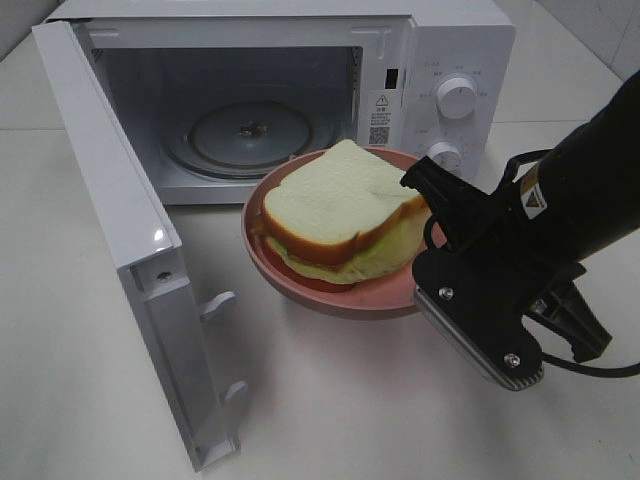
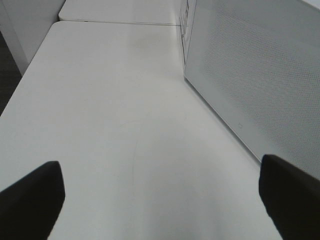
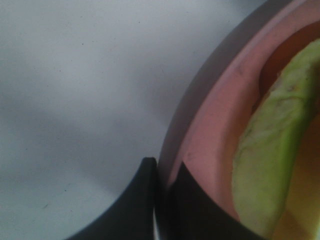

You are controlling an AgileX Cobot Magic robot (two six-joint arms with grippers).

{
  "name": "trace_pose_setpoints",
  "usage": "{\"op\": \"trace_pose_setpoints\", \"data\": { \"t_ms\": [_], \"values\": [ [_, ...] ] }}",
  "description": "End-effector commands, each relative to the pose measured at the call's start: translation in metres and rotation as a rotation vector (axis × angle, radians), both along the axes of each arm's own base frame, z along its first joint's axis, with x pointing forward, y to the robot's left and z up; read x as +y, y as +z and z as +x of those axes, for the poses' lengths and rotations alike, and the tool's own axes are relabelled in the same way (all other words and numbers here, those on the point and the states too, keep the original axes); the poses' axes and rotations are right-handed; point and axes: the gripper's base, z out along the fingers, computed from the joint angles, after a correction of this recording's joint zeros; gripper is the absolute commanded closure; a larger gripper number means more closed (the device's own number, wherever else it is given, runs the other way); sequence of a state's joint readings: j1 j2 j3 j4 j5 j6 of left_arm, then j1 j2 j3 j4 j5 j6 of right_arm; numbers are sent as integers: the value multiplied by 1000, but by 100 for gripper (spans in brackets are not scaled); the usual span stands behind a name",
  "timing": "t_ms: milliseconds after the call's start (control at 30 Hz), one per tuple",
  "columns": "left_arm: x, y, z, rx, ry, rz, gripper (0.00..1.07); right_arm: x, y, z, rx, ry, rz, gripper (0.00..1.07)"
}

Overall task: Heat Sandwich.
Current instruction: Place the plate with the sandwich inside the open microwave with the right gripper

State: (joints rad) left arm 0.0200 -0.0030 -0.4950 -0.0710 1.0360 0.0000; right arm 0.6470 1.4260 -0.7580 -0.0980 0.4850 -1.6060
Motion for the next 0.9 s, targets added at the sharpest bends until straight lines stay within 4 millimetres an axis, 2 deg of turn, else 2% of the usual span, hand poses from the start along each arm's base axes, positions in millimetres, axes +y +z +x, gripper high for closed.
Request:
{"op": "trace_pose_setpoints", "data": {
  "t_ms": [33, 267, 567, 900],
  "values": [
    [0, 0, -4, -35, 3, 0, 3, 1, 3, 2, -31, 4, 29, 105],
    [0, 0, -4, -35, 3, 0, 3, 6, 1, 7, -24, -2, 43, 105],
    [0, 0, -4, -35, 3, 0, 3, 26, 0, 20, -25, 22, 51, 105],
    [0, 0, -4, -35, 3, 0, 3, 47, -2, 44, -24, 13, 67, 107]
  ]
}}
